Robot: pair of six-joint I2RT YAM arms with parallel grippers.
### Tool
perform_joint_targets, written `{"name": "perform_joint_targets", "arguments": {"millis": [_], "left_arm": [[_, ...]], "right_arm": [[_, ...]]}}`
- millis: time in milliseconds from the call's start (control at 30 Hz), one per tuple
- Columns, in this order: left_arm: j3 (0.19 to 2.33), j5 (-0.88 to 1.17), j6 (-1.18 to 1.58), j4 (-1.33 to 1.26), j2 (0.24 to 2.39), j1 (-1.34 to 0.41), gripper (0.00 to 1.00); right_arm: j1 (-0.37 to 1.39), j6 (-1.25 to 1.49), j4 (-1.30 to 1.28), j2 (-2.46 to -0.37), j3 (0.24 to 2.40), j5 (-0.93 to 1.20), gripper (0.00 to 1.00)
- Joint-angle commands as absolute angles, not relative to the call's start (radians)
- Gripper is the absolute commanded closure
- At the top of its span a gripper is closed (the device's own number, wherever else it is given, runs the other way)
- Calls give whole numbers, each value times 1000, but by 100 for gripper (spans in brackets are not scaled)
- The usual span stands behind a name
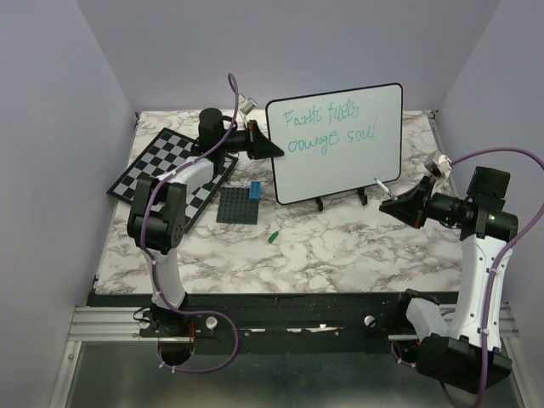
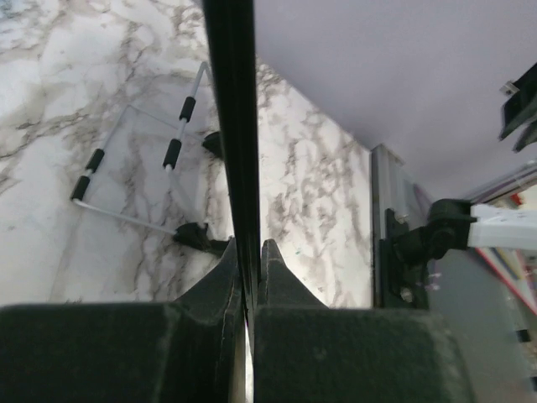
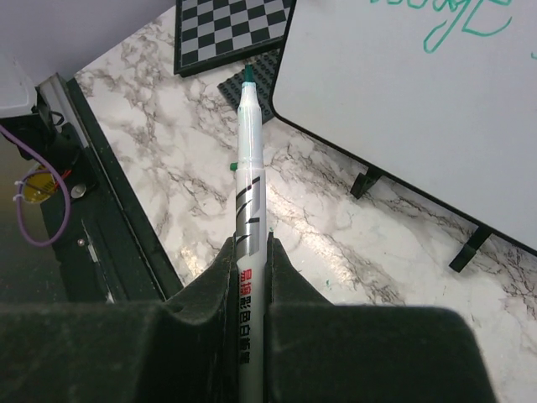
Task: Write a sentence on the whiteboard
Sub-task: Place the whiteboard on the whiteboard stand.
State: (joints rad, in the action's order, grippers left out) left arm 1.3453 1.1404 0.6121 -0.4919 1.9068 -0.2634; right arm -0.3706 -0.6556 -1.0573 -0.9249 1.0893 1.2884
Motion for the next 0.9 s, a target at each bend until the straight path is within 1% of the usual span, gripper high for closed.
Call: {"name": "perform_joint_targets", "arguments": {"millis": [0,67,100,133,367,567,667,700,733,767,800,833,867], "left_arm": [[1358,1316,1106,-1222,1966,-252,100],[1391,1325,1295,-1445,2012,-247,100],[1416,1334,1403,-1644,2066,-247,100],[1439,1345,1525,-1687,2086,-247,100],[1414,1350,1483,-1675,2077,-224,100],[1401,1348,1381,-1543,2036,-213,100],[1402,1341,1237,-1361,1996,-212,100],[1401,1333,1185,-1209,1967,-210,100],[1404,1324,1023,-1109,1950,-209,100],[1411,1287,921,-980,1930,-209,100],[1448,1249,765,-611,1889,-209,100],[1492,1209,418,-368,1870,-218,100],[1549,1153,230,-137,1862,-227,100]], "right_arm": [[-377,-649,-1034,-927,1075,1310,99],[-377,-650,-1034,-927,1077,1308,99],[-377,-649,-1034,-927,1077,1305,99],[-377,-647,-1029,-927,1074,1304,100],[-377,-635,-1017,-923,1068,1298,100],[-377,-632,-1015,-923,1065,1296,100],[-377,-630,-1014,-923,1065,1299,99],[-377,-630,-1012,-920,1065,1299,99],[-377,-630,-1014,-919,1065,1299,99],[-377,-630,-1014,-917,1068,1299,99],[-377,-630,-1015,-917,1069,1301,100],[-377,-630,-1017,-916,1069,1301,99],[-377,-632,-1019,-914,1069,1301,99]]}}
